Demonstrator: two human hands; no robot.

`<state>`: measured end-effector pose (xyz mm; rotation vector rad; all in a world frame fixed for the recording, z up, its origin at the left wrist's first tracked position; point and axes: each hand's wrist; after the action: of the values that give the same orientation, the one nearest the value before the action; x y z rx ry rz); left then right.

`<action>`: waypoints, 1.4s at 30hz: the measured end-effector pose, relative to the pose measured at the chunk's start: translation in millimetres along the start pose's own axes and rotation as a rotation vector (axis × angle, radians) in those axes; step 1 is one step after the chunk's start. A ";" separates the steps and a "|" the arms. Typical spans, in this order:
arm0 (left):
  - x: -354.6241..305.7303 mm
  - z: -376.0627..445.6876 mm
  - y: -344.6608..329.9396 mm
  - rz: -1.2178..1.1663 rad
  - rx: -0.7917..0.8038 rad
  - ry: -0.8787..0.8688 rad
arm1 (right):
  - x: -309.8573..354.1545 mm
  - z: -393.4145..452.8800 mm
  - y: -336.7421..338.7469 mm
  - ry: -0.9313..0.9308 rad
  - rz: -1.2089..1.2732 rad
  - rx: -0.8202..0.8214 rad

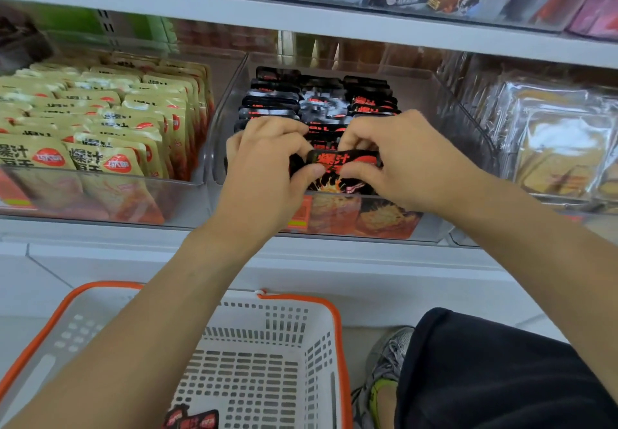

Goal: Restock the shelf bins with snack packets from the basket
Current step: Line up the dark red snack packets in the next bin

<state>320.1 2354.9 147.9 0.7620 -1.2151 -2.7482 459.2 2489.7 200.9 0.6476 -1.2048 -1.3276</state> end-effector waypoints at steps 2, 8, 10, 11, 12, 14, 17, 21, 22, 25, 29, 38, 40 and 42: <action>0.3 2.8 1.5 0.036 0.029 0.011 | 0.0 2.0 -5.5 0.002 -0.014 -0.001; 4.7 3.3 2.7 0.117 0.126 0.005 | 1.9 3.4 -12.9 0.034 -0.114 0.034; 4.3 4.2 3.5 0.126 0.153 0.005 | 3.1 2.7 -12.9 0.029 -0.150 0.039; 4.6 4.8 4.5 0.122 0.169 0.009 | 3.9 2.3 -12.9 0.022 -0.164 0.051; 4.8 5.1 6.5 0.121 0.189 0.012 | 4.7 2.3 -13.3 0.019 -0.177 0.059; 5.6 6.1 8.7 0.119 0.244 0.016 | 5.8 3.0 -13.4 0.005 -0.200 0.085; 4.3 1.8 9.6 0.020 0.200 -0.003 | 7.3 -0.3 -4.2 -0.043 -0.162 0.139; 0.7 -42.8 16.6 -0.151 -0.286 -0.081 | 30.2 -18.2 1.0 0.113 0.028 -0.374; 3.5 -61.3 16.5 -0.170 -0.361 -0.071 | 43.3 -23.6 -9.0 0.157 0.118 -0.450; 42.2 -116.0 -3.2 -0.233 -0.303 0.131 | 72.5 -35.9 -77.5 0.212 0.268 -0.169; 126.4 -205.3 -42.6 -0.060 0.281 0.663 | 85.2 -59.3 -212.5 -0.155 0.345 0.610; 206.3 -401.2 -63.4 -0.003 1.209 0.934 | 138.4 -160.6 -447.7 -0.586 0.492 0.881; 199.3 -398.7 -64.6 -0.039 1.174 0.940 | 144.4 -183.1 -472.7 -0.483 0.373 0.892; 200.4 -396.2 -67.0 -0.039 1.140 1.007 | 141.8 -193.6 -482.2 -0.353 0.201 0.901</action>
<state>333.6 2084.0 -210.1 1.8261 -2.2151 -0.9970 431.2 2207.5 -257.0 0.8988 -2.1265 -0.6921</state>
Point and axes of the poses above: each hand's wrist, its own z-axis towards the middle knuckle, its own y-axis out of the back of the hand, x = y × z, and after that the axes turned 3 degrees about z, right-handed
